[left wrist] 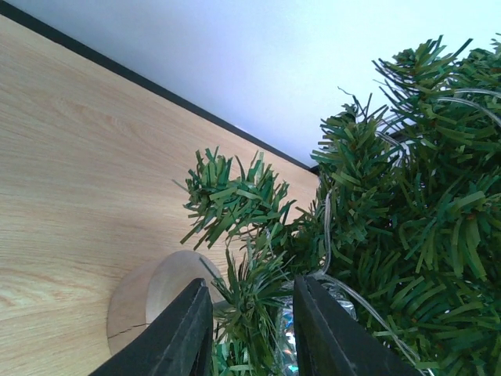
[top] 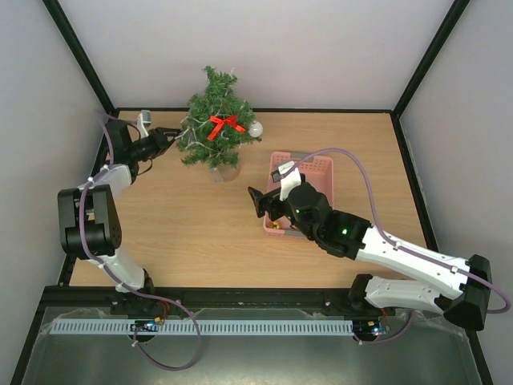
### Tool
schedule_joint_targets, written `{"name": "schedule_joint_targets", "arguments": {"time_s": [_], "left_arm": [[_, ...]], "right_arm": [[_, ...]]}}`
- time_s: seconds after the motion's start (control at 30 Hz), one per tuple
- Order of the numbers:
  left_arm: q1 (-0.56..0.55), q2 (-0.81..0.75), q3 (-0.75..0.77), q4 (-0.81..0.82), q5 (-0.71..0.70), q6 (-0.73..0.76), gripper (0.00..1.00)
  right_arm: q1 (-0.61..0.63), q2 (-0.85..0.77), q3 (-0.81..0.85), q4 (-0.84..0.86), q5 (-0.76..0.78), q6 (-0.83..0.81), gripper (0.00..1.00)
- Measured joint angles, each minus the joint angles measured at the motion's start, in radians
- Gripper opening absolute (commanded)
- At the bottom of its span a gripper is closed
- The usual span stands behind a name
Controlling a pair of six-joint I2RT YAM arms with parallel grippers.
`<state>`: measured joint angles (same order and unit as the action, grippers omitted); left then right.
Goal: Decorate the small christmas tree
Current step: Adjust the Christmas tree at the center of the board.
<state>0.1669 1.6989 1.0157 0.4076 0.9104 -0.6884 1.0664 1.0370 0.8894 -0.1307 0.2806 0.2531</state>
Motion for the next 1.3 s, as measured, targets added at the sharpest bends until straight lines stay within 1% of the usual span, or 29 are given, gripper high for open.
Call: {"name": "schedule_joint_targets", "arguments": {"time_s": [0.1, 0.23, 0.47, 0.53, 0.83, 1.1, 1.3], "left_arm": [[0.0, 0.0, 0.0, 0.013, 0.006, -0.003, 0.28], [0.0, 0.008, 0.001, 0.043, 0.009, -0.018, 0.22], [-0.004, 0.039, 0.014, 0.067, 0.017, -0.039, 0.06], [-0.005, 0.039, 0.016, 0.067, 0.017, -0.038, 0.04], [-0.012, 0.026, 0.014, 0.043, 0.005, -0.036, 0.02], [-0.029, -0.031, 0.007, -0.032, -0.025, -0.011, 0.02], [-0.034, -0.084, -0.031, -0.077, -0.053, 0.006, 0.02]], "right_arm": [[0.0, 0.0, 0.0, 0.0, 0.0, 0.0, 0.95], [0.0, -0.004, 0.0, 0.0, 0.0, -0.001, 0.92], [0.0, -0.024, -0.002, 0.0, 0.008, 0.004, 0.9], [0.0, -0.03, -0.002, 0.0, 0.01, 0.006, 0.9], [0.0, -0.035, -0.012, 0.0, 0.012, 0.01, 0.9], [0.0, -0.035, -0.013, 0.0, 0.019, 0.022, 0.9], [0.0, -0.035, -0.013, 0.0, 0.03, 0.026, 0.9]]}}
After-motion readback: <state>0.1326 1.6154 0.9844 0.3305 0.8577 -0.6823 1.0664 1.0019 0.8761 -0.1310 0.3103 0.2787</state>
